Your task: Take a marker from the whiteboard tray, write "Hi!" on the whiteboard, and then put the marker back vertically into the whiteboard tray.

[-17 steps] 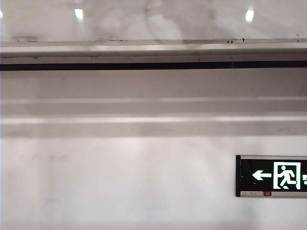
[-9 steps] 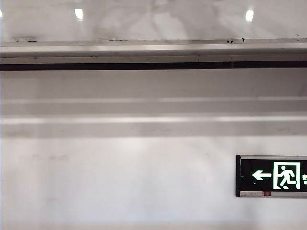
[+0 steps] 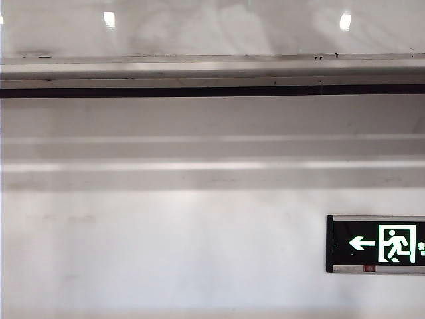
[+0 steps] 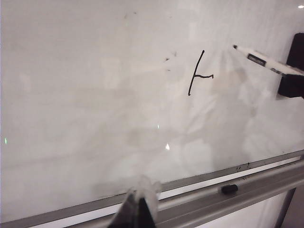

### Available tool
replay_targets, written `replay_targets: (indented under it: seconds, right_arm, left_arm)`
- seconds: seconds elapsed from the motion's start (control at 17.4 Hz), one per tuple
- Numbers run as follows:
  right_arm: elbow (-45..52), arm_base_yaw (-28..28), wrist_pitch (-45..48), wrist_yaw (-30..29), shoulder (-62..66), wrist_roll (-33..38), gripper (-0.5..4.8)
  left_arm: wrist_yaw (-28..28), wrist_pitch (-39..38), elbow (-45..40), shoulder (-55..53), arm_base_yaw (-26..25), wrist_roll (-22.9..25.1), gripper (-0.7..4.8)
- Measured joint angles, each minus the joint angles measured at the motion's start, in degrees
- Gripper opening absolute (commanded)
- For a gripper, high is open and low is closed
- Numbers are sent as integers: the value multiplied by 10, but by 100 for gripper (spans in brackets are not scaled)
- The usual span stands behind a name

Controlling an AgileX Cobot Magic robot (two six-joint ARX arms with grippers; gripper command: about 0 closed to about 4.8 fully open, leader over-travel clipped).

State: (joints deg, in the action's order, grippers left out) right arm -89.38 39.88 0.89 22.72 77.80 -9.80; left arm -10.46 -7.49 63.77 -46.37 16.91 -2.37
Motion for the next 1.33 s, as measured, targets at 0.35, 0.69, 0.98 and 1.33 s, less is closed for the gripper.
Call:
replay_targets:
  seconds: [0.35,0.69,0.98,1.33]
  right_arm:
    - [0,-6,16,-19,9,-21,-1]
    - [0,-16,27,-18,20,-22,-1]
    - [0,-16,1,-17,24,-22,-1]
    - [0,-16,-34,-8,24,-20,-1]
  left_arm:
    - [0,0,0,1,0,0,-6]
    - [0,0,0,2,0,0,-6]
    - [0,0,0,2,0,0,-6]
    - [0,0,0,2,0,0,-6]
